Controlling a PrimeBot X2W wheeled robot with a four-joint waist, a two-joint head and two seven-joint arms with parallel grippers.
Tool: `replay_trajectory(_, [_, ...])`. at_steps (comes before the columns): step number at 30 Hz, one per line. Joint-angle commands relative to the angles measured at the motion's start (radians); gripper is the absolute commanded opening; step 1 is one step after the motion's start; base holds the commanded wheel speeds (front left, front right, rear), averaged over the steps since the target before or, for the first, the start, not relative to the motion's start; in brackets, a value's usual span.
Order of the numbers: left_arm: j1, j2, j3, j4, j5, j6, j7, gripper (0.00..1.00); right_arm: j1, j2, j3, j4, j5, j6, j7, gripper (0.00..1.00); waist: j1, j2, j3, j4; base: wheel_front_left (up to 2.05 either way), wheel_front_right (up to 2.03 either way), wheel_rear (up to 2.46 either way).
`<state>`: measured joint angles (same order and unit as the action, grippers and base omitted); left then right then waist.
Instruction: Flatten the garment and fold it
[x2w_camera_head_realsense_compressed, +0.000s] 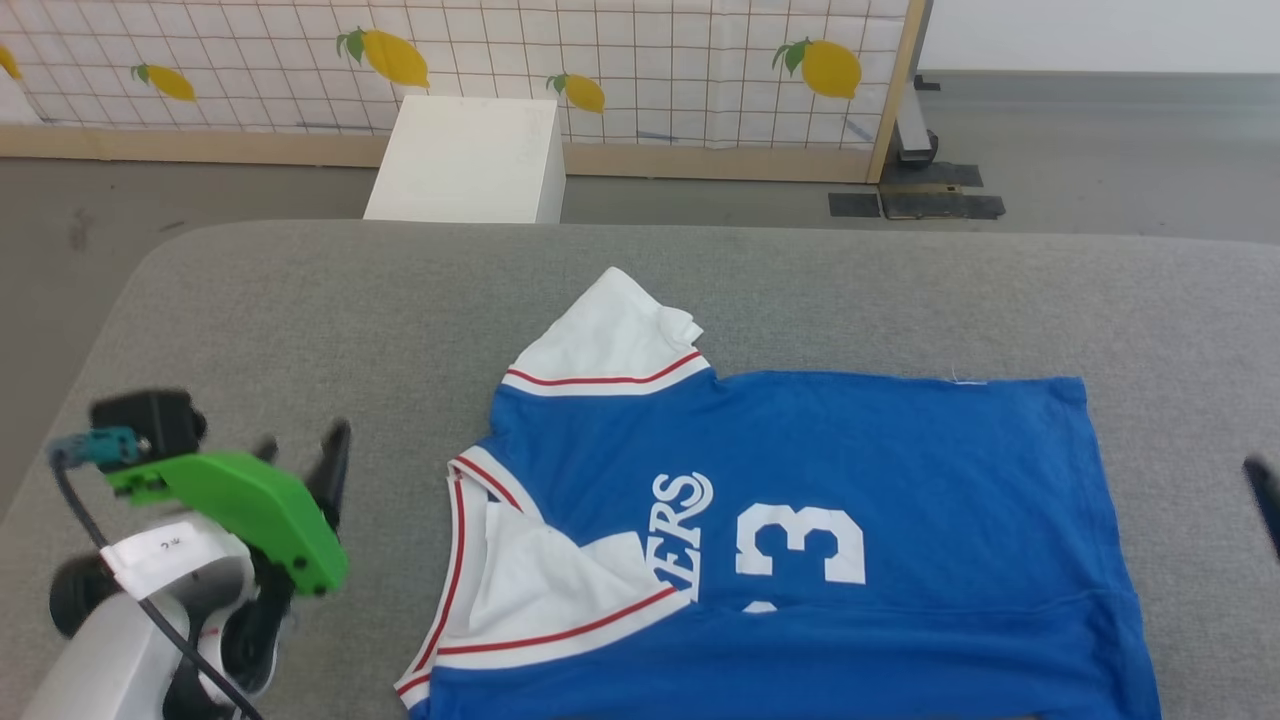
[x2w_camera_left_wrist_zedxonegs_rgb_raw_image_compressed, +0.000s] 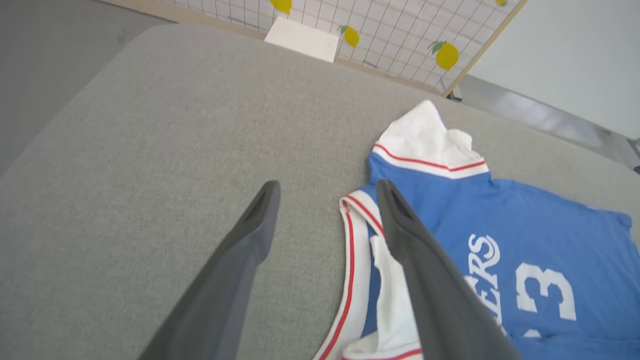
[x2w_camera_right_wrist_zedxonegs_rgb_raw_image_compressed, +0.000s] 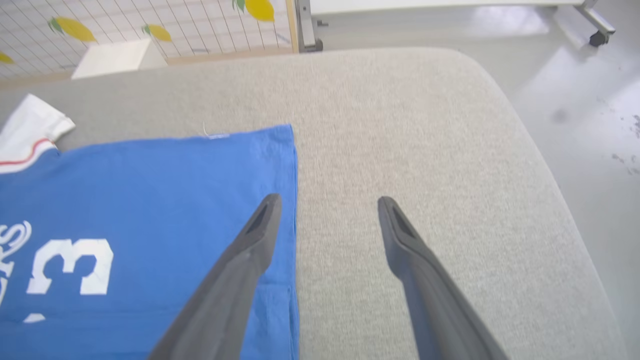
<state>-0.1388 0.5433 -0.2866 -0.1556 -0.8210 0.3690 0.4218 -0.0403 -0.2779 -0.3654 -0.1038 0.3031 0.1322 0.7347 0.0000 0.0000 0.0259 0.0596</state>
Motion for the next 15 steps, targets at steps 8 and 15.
replay_trajectory(8, [-0.129,-0.110,-0.001,0.096,0.122,-0.114,-0.374,1.00,-0.114,0.032,0.005,-0.008,0.009,-0.002,-0.267,1.00,0.0000,0.0000,0.049,-0.005,0.00,0.00,0.00])
replay_trajectory(15, [-0.208,-0.181,-0.037,0.247,0.186,-0.203,-0.605,1.00,-0.118,0.005,0.041,0.039,0.016,-0.002,-0.409,1.00,0.0000,0.0000,0.115,-0.002,0.00,0.00,0.00])
